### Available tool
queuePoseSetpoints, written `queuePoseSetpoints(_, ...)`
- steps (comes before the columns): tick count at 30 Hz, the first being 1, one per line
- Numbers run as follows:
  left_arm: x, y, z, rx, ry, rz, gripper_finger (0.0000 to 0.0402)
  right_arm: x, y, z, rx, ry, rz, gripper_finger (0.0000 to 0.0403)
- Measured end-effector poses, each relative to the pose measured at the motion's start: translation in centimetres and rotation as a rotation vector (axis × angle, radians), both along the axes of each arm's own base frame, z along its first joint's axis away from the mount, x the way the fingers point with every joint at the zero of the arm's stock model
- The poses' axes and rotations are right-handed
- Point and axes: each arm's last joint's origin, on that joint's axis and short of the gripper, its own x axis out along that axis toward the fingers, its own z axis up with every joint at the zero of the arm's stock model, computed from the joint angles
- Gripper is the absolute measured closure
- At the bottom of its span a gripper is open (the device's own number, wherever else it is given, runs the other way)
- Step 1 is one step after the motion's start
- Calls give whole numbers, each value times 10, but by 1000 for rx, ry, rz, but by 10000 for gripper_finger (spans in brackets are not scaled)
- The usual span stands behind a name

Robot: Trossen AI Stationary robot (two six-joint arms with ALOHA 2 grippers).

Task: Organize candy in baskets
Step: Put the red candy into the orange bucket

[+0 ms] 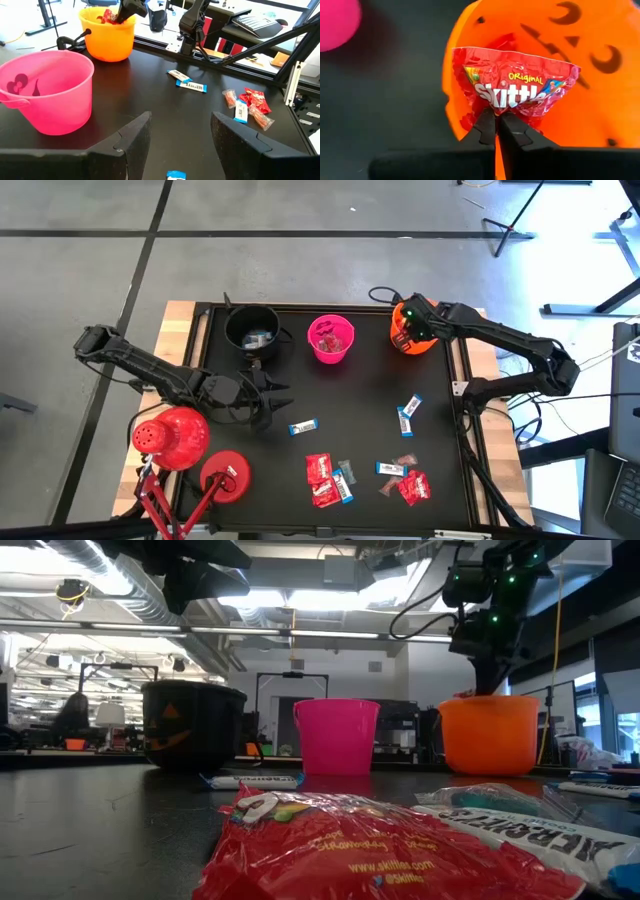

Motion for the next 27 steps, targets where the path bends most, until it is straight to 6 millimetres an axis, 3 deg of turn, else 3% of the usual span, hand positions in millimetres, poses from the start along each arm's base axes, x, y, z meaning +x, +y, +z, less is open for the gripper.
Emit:
queuePoseSetpoints(11, 0, 0, 0, -2, 0, 1, 206, -3, 10, -1, 196, -54, 99, 402)
queuePoseSetpoints(27, 0, 0, 0, -11, -3, 4, 206, -17, 24, 22, 205, -226, 163, 402)
